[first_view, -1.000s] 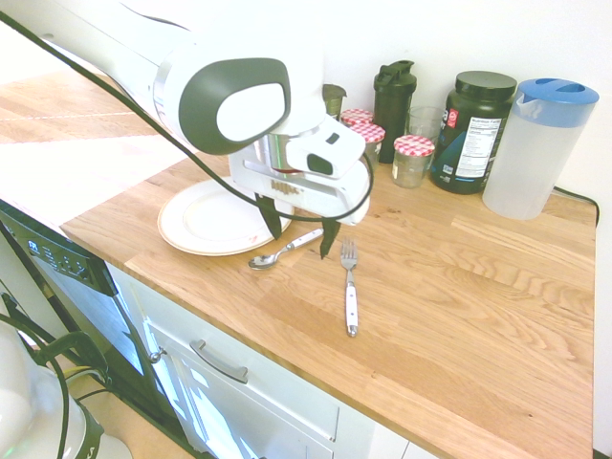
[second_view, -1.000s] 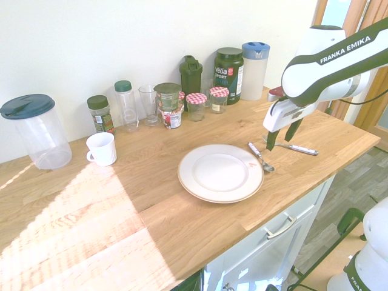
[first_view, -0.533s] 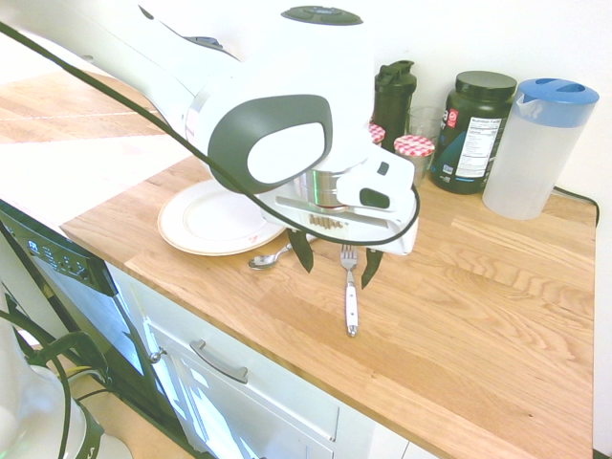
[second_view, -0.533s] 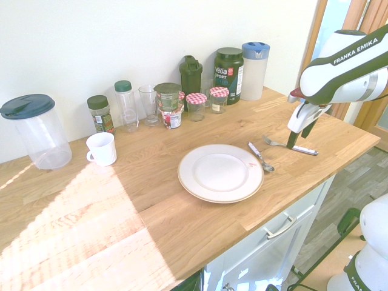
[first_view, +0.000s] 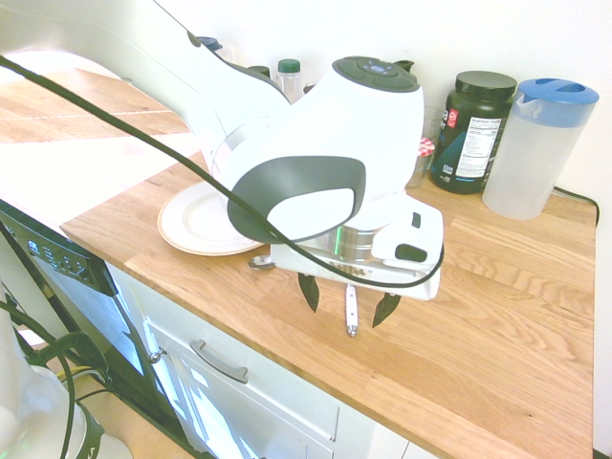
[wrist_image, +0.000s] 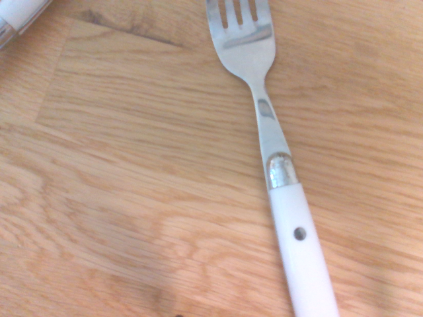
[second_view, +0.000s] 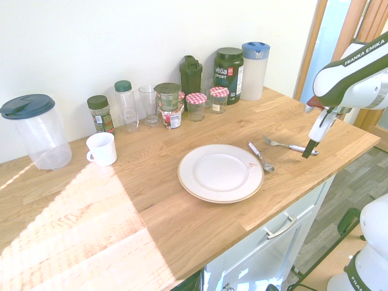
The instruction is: Put the fork into the plate
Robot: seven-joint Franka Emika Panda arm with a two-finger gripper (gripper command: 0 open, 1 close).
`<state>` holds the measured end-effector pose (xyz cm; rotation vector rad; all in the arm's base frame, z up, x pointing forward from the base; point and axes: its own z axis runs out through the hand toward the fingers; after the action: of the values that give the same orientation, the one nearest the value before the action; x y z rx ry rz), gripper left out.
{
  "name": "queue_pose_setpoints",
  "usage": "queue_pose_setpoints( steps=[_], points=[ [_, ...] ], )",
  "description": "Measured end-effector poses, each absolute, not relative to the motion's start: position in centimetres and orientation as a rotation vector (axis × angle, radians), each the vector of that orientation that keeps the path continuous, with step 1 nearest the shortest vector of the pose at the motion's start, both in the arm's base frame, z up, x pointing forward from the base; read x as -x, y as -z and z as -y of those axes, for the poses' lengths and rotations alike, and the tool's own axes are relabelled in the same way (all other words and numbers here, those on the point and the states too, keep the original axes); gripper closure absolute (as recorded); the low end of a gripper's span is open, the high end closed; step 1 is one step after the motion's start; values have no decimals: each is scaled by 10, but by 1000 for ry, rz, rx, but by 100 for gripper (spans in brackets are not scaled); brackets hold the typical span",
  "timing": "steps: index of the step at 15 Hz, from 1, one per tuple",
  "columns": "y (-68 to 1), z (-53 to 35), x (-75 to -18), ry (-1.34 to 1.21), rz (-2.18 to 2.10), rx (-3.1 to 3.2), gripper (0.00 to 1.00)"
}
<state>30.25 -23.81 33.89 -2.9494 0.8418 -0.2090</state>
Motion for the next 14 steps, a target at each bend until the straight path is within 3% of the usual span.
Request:
queue_pose_setpoints(
  steps=[14],
  points=[
    [-328, 227, -312, 171, -813, 2947, 100]
  ],
)
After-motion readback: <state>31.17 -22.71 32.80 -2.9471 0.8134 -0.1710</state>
